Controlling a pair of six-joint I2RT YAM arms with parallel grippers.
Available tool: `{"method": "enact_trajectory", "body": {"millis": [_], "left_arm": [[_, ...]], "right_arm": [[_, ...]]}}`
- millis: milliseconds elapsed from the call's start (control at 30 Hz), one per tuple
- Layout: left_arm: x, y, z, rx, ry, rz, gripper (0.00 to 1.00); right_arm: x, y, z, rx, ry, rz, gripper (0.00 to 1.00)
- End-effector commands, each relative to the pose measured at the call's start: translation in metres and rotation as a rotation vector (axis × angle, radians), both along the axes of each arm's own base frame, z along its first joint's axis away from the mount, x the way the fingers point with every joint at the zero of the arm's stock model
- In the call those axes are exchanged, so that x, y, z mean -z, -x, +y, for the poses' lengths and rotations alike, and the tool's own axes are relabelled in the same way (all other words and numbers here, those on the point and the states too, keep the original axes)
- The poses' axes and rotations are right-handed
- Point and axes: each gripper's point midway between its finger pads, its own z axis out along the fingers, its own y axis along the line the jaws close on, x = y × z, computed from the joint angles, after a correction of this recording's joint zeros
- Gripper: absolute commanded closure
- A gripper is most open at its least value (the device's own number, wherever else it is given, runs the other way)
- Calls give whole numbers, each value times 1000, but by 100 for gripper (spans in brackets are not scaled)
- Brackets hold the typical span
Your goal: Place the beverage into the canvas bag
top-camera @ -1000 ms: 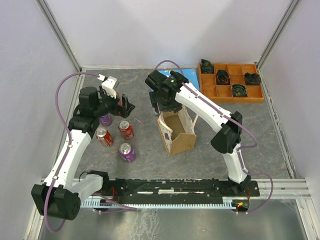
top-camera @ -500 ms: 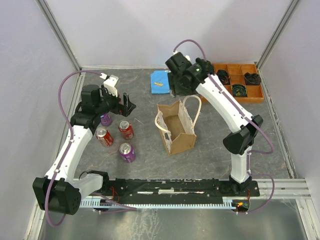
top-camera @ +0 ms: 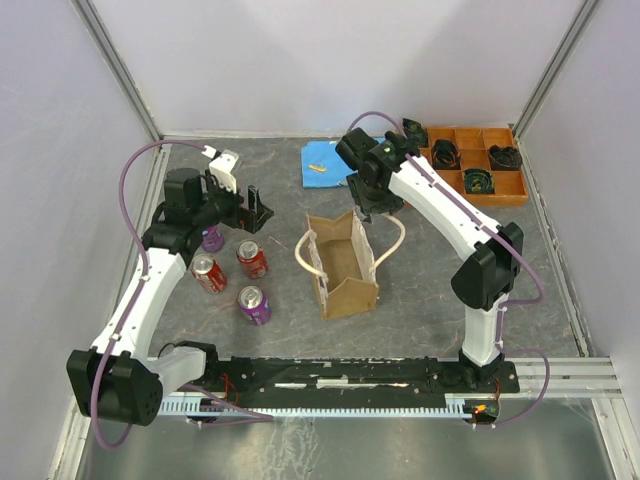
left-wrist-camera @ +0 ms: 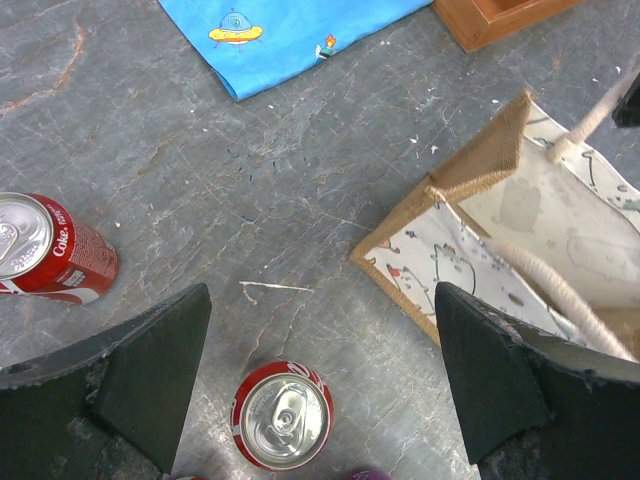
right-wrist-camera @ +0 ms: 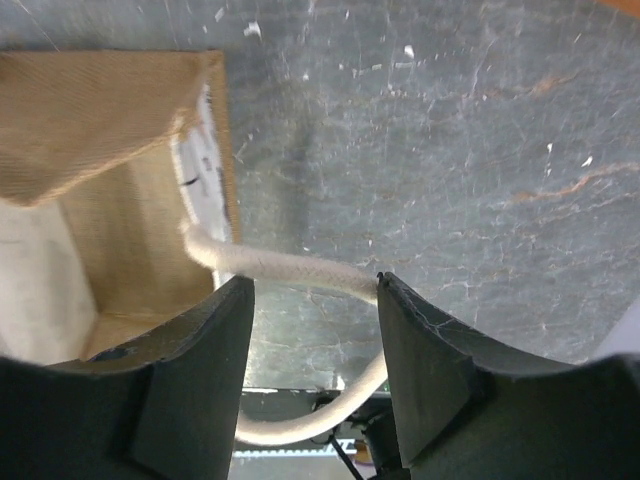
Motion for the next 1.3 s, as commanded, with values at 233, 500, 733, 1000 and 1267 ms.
{"method": "enact_trajectory", "body": {"millis": [233,500,733,1000,1267], "left_arm": [[-24,-8,-7,45,8,-82,1],[-22,-9,-10,62,9,-75,2],[-21,-9,-11,74,8,-73,2],[-23,-10,-15,92,17,-71,2],[-69,0,-38,182,172,-58,3]], "right_arm": [[18,14,3,5,-39,48,59],[13,41,-5,39,-40,93,97],[17,72,-12,52,-36,120,99],[-5,53,4,9,-102,24,71],[-62,29,19,-24,-204,-135,46]]}}
